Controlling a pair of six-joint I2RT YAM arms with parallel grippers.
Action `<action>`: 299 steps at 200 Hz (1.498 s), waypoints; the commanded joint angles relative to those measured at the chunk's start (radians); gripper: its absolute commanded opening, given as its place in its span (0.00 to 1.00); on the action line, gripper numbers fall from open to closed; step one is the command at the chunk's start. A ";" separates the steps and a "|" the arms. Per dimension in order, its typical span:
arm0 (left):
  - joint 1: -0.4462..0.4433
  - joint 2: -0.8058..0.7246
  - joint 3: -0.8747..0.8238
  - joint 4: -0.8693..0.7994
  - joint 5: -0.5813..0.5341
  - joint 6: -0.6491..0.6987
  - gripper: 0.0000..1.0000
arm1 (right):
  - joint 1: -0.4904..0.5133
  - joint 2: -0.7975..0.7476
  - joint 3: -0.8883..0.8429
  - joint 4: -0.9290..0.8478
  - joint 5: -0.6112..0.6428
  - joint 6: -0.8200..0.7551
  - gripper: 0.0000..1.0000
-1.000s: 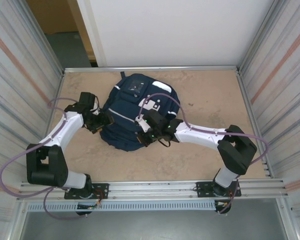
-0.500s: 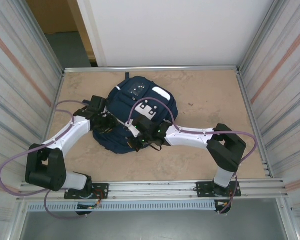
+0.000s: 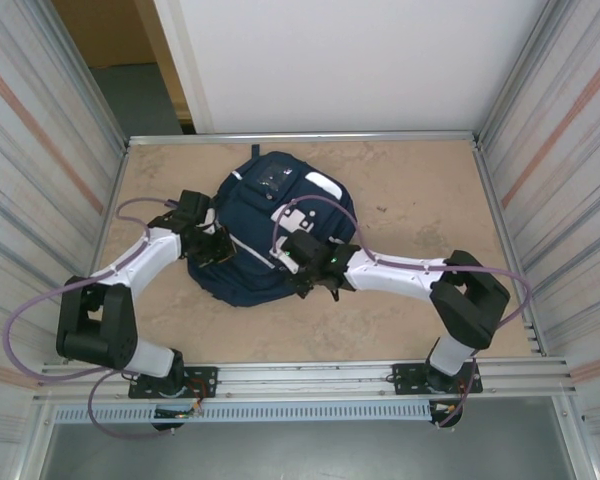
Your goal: Pack books, pencil case, and school supplies into a backpack
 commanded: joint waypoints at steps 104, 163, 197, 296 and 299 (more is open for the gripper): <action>-0.261 -0.063 -0.135 0.289 0.040 -0.252 0.00 | -0.325 -0.209 -0.172 -0.020 -0.164 0.086 0.11; -0.325 -0.126 0.027 0.135 0.026 -0.243 0.35 | -0.579 -0.517 -0.251 -0.061 -0.156 0.136 0.38; -0.363 -0.241 0.195 0.082 0.081 -0.045 0.50 | -0.790 -0.714 -0.244 -0.083 0.034 0.246 0.79; -0.076 -0.629 -0.447 0.649 -0.517 0.649 0.99 | -0.878 -1.198 -0.880 0.502 0.257 0.166 0.99; -0.042 -0.628 -0.470 0.675 -0.475 0.637 0.99 | -0.879 -1.185 -0.896 0.529 0.256 0.163 0.99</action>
